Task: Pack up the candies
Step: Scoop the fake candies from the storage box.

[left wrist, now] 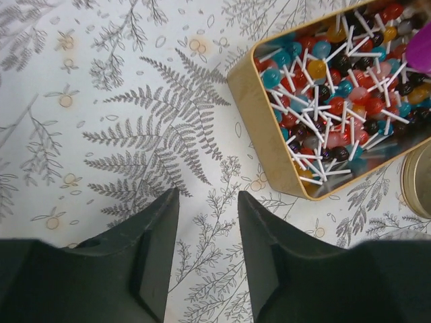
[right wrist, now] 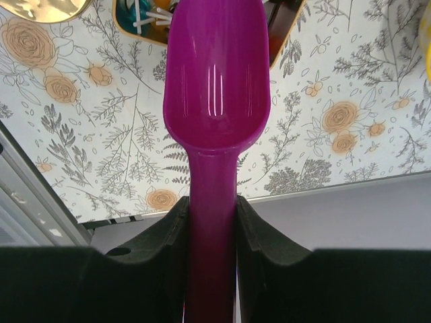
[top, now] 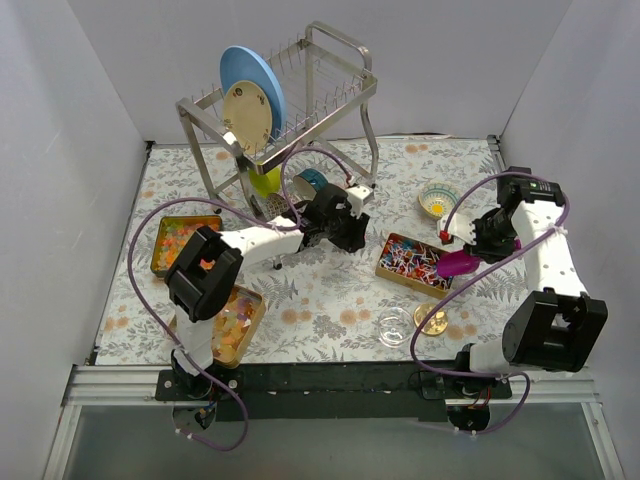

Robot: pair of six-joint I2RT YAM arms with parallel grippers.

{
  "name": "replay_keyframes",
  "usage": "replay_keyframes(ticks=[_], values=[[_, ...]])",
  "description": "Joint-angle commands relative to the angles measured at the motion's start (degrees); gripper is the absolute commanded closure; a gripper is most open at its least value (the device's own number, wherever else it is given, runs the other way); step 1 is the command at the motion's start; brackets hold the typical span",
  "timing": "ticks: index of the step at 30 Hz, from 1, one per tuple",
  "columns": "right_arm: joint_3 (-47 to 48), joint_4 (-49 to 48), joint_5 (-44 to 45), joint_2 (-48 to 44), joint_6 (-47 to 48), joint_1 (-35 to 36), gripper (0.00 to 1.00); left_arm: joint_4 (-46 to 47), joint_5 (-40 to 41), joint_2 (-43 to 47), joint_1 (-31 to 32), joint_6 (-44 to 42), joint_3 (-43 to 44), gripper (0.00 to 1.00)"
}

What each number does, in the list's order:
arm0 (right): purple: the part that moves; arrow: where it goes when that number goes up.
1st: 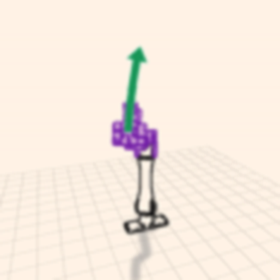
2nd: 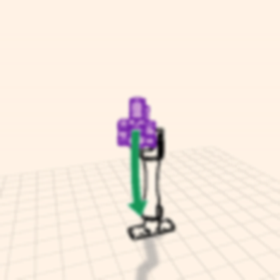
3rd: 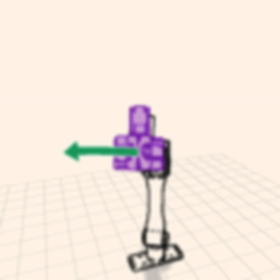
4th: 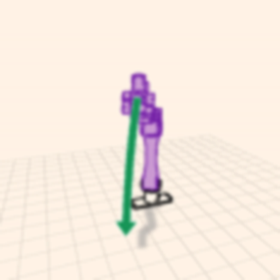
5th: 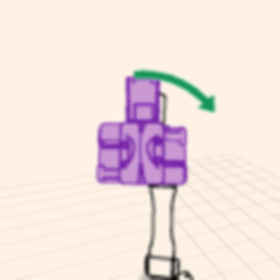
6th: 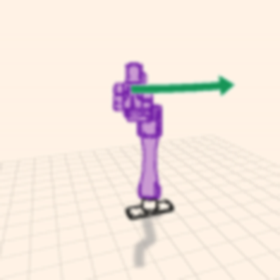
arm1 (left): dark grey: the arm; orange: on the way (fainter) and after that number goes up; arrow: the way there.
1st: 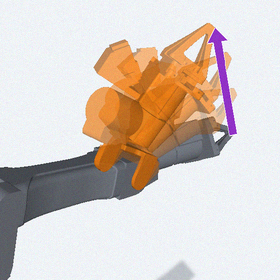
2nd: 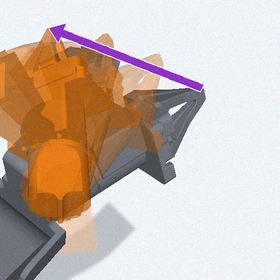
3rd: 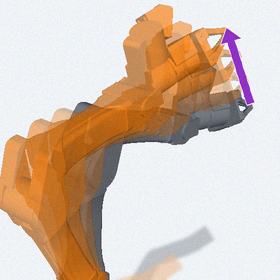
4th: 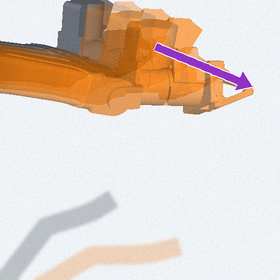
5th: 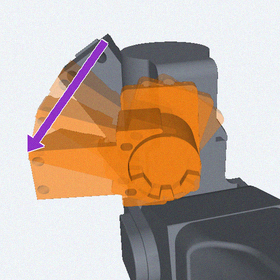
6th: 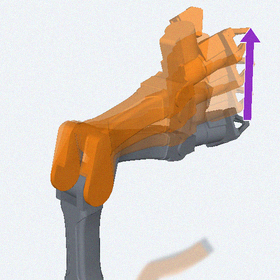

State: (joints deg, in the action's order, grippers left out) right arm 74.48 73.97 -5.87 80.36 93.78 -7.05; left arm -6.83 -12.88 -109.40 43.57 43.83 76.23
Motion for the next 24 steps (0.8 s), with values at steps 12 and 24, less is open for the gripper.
replay_keyframes(ticks=[12, 24], values=[[3.22, 1.17, 11.66, 2.26, -7.55, 5.89, 0.99, 8.04, -6.97, -8.98, 0.81, 1.43, -0.20, 0.98], [4.89, 1.08, 20.27, 9.90, -19.06, 13.54, 0.99, 17.02, -13.02, -7.93, 2.22, 4.15, -6.52, 1.00]])
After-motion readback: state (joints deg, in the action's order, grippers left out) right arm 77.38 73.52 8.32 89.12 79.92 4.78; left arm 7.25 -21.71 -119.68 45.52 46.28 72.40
